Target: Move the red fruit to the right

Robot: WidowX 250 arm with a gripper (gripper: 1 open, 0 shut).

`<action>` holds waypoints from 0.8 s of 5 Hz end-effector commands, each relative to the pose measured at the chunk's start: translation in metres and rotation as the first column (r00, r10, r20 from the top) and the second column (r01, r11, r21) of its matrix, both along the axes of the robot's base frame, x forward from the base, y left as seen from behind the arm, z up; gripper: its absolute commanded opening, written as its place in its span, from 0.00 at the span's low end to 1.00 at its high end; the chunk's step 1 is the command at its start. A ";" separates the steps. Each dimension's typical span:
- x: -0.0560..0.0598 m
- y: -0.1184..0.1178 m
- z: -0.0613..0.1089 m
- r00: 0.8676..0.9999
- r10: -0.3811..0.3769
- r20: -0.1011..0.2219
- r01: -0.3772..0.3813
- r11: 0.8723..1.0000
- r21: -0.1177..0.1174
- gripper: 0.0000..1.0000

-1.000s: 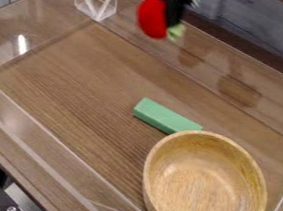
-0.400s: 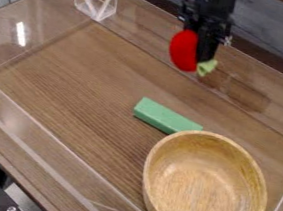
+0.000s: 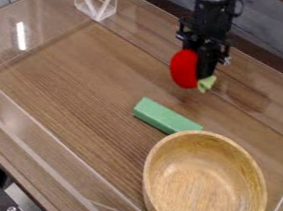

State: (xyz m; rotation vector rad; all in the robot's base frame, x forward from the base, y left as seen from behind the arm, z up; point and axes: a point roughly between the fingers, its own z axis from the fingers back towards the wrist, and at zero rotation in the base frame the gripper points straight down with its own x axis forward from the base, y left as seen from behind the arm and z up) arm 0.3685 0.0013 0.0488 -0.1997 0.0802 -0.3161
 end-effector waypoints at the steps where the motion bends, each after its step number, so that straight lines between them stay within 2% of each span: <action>1: 0.006 0.013 0.013 0.993 0.096 0.064 -0.097 0.995 0.003 0.00; 3: 0.007 0.031 0.036 0.978 0.189 0.087 -0.189 0.982 -0.006 0.00; 4: 0.011 0.036 0.046 0.971 0.221 0.096 -0.220 0.975 -0.014 0.00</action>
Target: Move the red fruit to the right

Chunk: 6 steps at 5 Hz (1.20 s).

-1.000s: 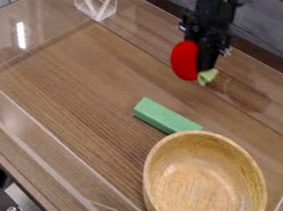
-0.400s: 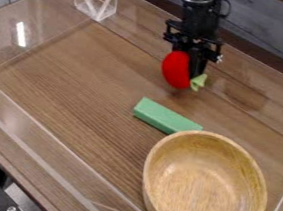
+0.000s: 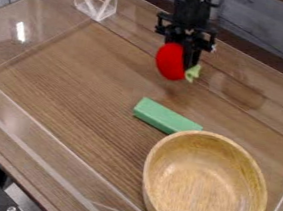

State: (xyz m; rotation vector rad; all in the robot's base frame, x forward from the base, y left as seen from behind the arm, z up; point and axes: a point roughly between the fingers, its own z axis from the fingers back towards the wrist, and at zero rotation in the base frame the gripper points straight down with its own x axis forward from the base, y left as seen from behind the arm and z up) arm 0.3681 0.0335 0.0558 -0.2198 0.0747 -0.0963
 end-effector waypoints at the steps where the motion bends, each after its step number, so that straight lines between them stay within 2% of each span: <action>1: 0.011 0.010 0.045 0.992 0.031 0.121 -0.033 0.999 0.017 0.00; 3: 0.011 0.011 0.048 0.987 0.088 0.132 -0.091 0.996 0.011 0.00; 5: 0.007 0.024 0.050 0.986 0.093 0.142 -0.094 0.996 0.006 0.00; 6: -0.005 0.010 0.083 0.979 0.078 0.187 -0.078 0.997 -0.008 0.00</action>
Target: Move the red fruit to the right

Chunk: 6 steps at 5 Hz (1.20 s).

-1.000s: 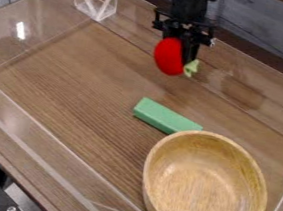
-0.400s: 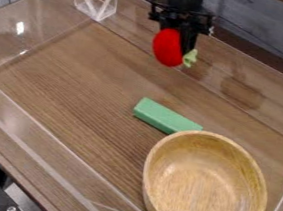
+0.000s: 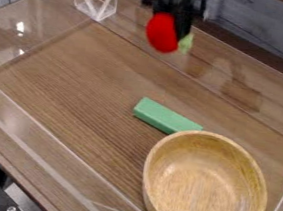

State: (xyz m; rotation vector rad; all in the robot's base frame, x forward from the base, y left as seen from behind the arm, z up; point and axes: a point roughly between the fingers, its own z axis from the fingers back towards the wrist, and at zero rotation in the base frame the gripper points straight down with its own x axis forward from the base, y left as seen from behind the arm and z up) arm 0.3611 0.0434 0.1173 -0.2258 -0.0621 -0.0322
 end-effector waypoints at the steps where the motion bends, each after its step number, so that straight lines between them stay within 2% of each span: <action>1: -0.015 -0.029 0.039 0.997 -0.030 0.076 0.030 1.000 -0.005 0.00; 2: -0.029 -0.053 0.040 0.994 -0.063 0.090 0.065 0.998 -0.019 0.00; 3: -0.048 -0.084 0.033 0.988 -0.133 0.079 0.136 0.990 -0.027 0.00; 4: -0.068 -0.114 0.025 0.971 -0.232 0.065 0.235 0.972 -0.034 0.00; 5: -0.082 -0.142 0.012 0.952 -0.303 0.046 0.305 0.951 -0.045 0.00; 6: -0.092 -0.157 -0.009 0.943 -0.332 0.029 0.333 0.941 -0.053 0.00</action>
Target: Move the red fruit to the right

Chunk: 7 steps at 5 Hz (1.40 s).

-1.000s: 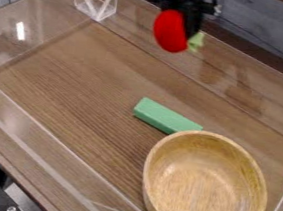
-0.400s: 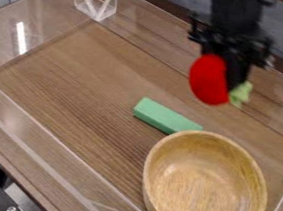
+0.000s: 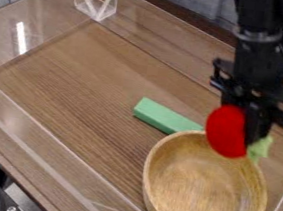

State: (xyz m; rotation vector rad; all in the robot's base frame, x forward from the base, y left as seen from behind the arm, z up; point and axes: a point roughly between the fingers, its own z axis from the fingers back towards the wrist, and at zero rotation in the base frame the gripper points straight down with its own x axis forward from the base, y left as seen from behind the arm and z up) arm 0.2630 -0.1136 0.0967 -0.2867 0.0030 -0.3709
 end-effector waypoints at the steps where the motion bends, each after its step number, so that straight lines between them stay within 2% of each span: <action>1: -0.004 -0.005 -0.008 1.000 -0.012 0.023 0.013 1.000 -0.022 0.00; 2: -0.013 -0.020 -0.019 1.000 0.000 0.009 0.000 1.000 -0.030 0.00; 3: -0.015 -0.029 -0.027 1.000 0.015 -0.004 -0.015 1.000 -0.028 0.00; 5: -0.016 -0.011 -0.018 0.999 0.050 -0.014 -0.050 0.999 -0.012 0.00; 6: -0.011 -0.005 -0.028 0.997 0.072 -0.016 -0.072 0.997 0.003 1.00; 7: -0.008 -0.001 -0.038 0.996 0.090 -0.024 -0.089 0.996 0.013 1.00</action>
